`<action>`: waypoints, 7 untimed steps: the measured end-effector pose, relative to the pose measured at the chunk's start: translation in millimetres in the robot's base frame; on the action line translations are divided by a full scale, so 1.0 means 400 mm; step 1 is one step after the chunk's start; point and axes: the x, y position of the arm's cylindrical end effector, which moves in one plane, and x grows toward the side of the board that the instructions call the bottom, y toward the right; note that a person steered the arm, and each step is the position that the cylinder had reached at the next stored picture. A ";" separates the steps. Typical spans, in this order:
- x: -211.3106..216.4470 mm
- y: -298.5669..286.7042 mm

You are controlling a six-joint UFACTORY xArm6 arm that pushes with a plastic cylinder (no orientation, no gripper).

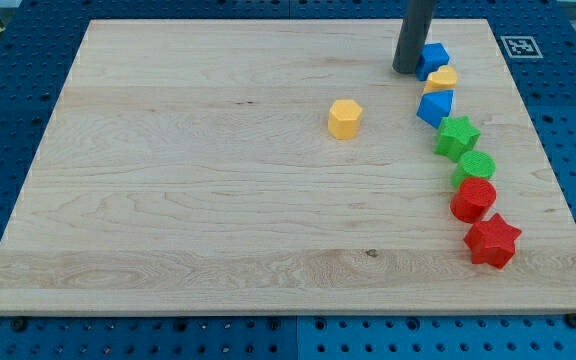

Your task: Slide yellow hexagon towards top center

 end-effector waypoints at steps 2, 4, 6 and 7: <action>0.003 -0.321; 0.272 -0.466; 0.427 -0.131; 0.430 -0.111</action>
